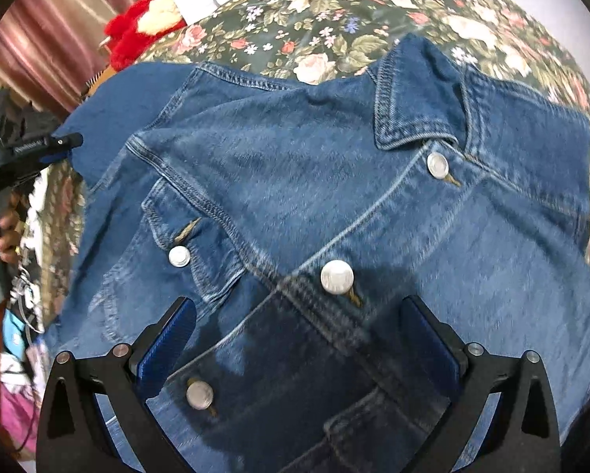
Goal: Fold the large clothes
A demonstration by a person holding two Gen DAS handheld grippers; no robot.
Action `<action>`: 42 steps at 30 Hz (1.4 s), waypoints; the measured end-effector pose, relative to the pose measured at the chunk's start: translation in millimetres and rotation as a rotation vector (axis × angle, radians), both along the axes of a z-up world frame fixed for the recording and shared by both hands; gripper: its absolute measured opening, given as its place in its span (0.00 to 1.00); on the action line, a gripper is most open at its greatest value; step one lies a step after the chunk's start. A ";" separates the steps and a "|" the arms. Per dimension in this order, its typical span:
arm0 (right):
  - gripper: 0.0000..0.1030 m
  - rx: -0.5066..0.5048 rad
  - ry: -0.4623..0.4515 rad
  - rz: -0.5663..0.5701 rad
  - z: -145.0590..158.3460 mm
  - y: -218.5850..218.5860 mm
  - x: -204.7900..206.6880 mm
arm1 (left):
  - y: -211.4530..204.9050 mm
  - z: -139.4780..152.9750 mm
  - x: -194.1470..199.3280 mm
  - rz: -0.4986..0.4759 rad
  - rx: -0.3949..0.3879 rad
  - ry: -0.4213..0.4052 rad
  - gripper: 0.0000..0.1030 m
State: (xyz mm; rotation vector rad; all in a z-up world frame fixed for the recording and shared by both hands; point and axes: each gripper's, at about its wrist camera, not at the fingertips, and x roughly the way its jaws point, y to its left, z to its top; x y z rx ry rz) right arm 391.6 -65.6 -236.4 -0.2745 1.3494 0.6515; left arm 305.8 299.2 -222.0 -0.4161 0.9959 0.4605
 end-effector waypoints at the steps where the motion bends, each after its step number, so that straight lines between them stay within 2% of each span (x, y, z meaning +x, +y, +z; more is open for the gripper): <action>1: 1.00 0.009 0.006 -0.009 3.2 -2.9 -0.5 | -6.5 9.6 1.6 -0.017 0.041 -0.013 0.13; 2: 1.00 0.018 0.007 -0.018 7.6 -6.8 -1.0 | -16.5 23.1 4.5 -0.044 0.086 -0.035 0.12; 5: 1.00 0.027 -0.028 -0.045 24.9 -20.5 -3.2 | -44.5 52.3 11.4 -0.128 0.157 -0.098 0.11; 7: 1.00 0.027 -0.053 -0.064 35.7 -29.6 -3.2 | -77.3 69.6 14.3 -0.214 0.242 -0.135 0.10; 9: 1.00 0.036 -0.082 -0.089 48.8 -42.9 -1.6 | -112.8 75.9 18.3 -0.304 0.318 -0.147 0.10; 11: 1.00 0.049 -0.100 -0.115 60.8 -56.9 -0.2 | -136.2 68.9 23.7 -0.363 0.324 -0.125 0.11; 14: 1.00 0.066 -0.119 -0.160 76.4 -77.6 -0.7 | -154.7 34.1 35.7 -0.411 0.253 -0.029 0.12; 18: 1.00 0.061 -0.104 -0.213 78.6 -99.4 -6.2 | -154.6 -20.1 39.2 -0.412 0.094 0.092 0.31; 21: 1.00 0.056 -0.074 -0.240 73.5 -112.1 -12.2 | -152.7 -39.8 24.6 -0.399 -0.015 0.117 0.42; 24: 1.00 0.043 -0.068 -0.245 69.2 -117.3 -16.2 | -151.5 -32.2 4.7 -0.397 -0.073 0.074 0.48; 27: 1.00 0.025 -0.078 -0.246 67.1 -115.2 -15.2 | -138.4 -2.8 -21.0 -0.392 -0.078 -0.003 0.67; 30: 1.00 0.028 -0.079 -0.241 67.1 -104.1 -10.0 | -112.1 22.8 -41.7 -0.345 -0.098 -0.098 0.74; 32: 1.00 0.038 -0.074 -0.230 66.3 -90.9 -5.9 | -84.1 31.3 -49.6 -0.282 -0.150 -0.151 0.76; 34: 1.00 0.046 -0.072 -0.209 65.6 -73.9 -2.6 | -50.7 29.7 -51.4 -0.205 -0.217 -0.185 0.76; 36: 1.00 0.051 -0.073 -0.181 65.3 -51.6 -0.7 | -17.4 19.8 -52.3 -0.121 -0.283 -0.182 0.76; 41: 1.00 0.050 -0.064 -0.102 53.2 4.3 0.1 | 31.3 -11.8 -38.2 -0.012 -0.461 -0.206 0.76; 42: 1.00 0.046 -0.056 -0.090 49.1 13.6 0.1 | 38.6 -17.8 -35.1 0.011 -0.494 -0.215 0.73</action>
